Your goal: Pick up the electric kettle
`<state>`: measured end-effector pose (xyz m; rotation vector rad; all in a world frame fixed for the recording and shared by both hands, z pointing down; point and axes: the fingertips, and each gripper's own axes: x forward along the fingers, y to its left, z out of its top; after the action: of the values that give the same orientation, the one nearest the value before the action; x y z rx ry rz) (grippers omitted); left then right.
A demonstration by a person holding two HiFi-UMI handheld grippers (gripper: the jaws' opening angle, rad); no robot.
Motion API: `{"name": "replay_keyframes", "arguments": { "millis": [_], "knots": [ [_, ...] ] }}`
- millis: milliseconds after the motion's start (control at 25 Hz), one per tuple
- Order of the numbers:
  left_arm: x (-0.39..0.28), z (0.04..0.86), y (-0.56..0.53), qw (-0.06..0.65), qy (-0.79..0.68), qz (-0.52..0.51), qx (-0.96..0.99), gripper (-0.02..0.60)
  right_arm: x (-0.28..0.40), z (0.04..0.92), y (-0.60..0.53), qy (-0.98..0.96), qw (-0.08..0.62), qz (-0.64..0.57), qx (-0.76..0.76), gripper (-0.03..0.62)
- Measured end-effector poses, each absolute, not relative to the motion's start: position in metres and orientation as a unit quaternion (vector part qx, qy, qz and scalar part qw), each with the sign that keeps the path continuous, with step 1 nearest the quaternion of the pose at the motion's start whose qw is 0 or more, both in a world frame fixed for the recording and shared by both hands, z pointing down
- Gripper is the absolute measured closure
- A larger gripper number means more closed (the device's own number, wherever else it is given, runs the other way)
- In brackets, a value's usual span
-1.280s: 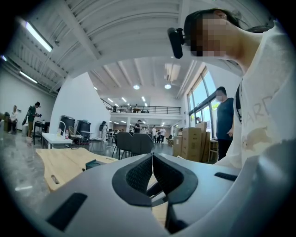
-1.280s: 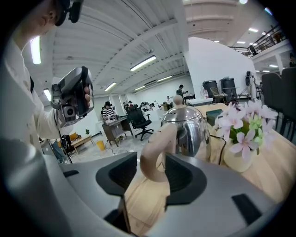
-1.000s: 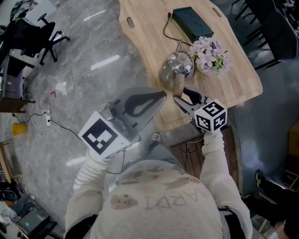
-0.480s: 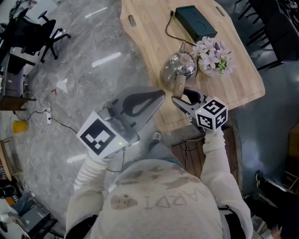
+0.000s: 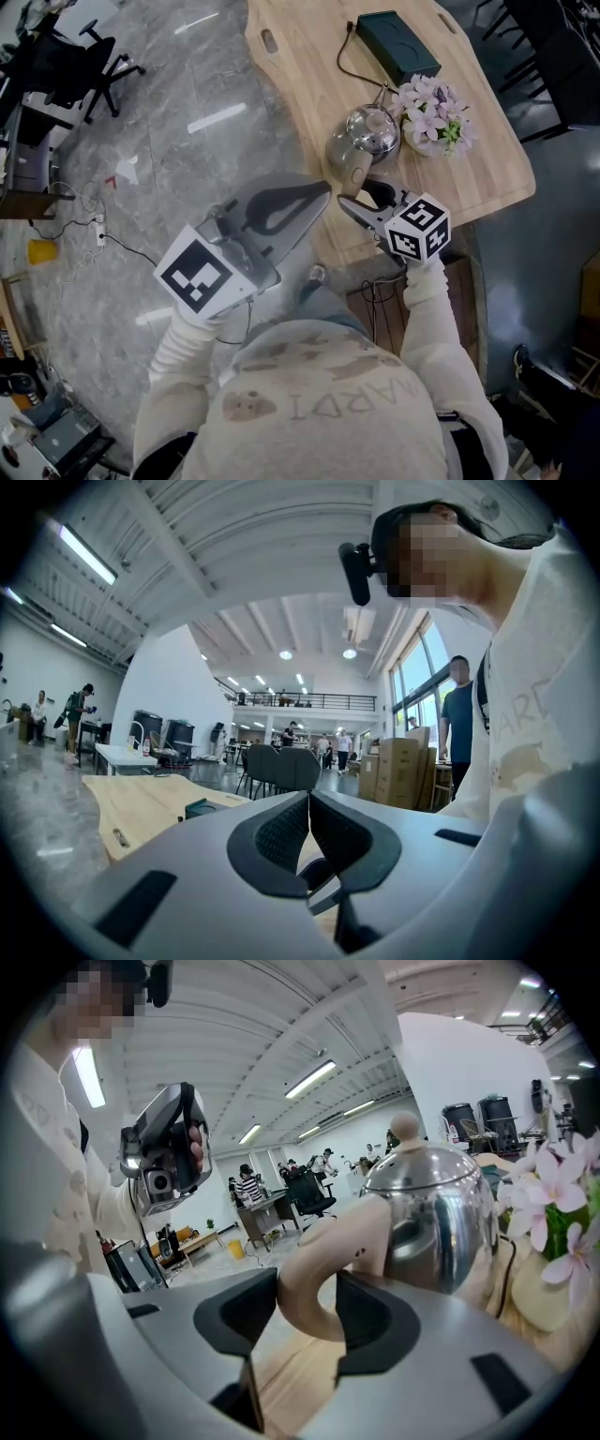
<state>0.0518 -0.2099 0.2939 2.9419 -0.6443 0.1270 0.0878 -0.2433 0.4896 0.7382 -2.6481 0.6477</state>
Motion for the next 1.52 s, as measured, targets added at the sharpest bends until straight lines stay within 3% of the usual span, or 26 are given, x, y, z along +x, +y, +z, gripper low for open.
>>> {"name": "replay_keyframes", "arguments": {
  "millis": [960, 1520],
  "knots": [
    [0.034, 0.301, -0.227, 0.071, -0.236, 0.044, 0.968, 0.568, 0.038, 0.501, -0.259, -0.933, 0.143, 0.227, 0.241, 0.414],
    [0.031, 0.302, -0.227, 0.068, -0.245, 0.048, 0.966, 0.568, 0.031, 0.503, -0.275, -0.913, 0.127, 0.213, 0.325, 0.414]
  ]
}}
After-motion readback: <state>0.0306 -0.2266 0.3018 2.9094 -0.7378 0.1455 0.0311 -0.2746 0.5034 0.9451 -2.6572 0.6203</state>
